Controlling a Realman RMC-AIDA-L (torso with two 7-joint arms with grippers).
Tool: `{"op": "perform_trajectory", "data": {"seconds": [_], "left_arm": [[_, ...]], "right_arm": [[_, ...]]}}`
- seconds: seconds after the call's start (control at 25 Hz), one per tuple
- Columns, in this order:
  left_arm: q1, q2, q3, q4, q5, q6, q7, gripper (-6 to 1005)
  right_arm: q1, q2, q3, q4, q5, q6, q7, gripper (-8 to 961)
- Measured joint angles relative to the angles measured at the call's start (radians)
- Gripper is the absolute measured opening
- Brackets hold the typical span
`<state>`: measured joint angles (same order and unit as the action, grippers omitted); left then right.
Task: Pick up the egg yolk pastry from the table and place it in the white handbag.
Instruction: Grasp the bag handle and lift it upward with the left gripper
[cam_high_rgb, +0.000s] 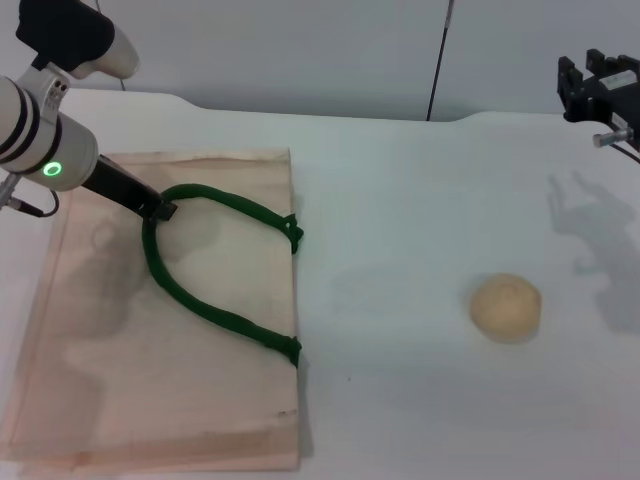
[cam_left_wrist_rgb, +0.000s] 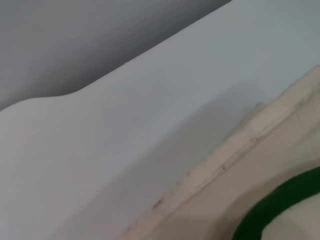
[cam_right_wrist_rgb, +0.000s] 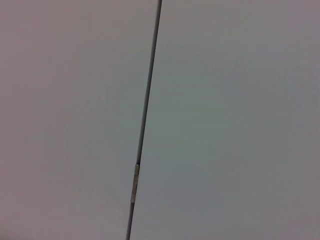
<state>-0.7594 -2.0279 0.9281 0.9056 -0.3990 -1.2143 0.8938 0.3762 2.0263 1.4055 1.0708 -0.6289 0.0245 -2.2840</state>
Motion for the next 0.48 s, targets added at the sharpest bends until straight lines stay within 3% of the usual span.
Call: {"op": "perform_trajectory", "data": {"seconds": [0.12,0.48], "left_arm": [[0.000,0.000,0.000,-0.002,0.002,0.004,0.010,153],[0.006,-0.001,0.023,0.028,-0.011,-0.012,0.017,126]], "right_arm": [[0.001,0.000,-0.001,0.000,0.000,0.000,0.000,313],[-0.002,0.000,-0.002,-0.004,0.000,-0.006,0.000,314]]}}
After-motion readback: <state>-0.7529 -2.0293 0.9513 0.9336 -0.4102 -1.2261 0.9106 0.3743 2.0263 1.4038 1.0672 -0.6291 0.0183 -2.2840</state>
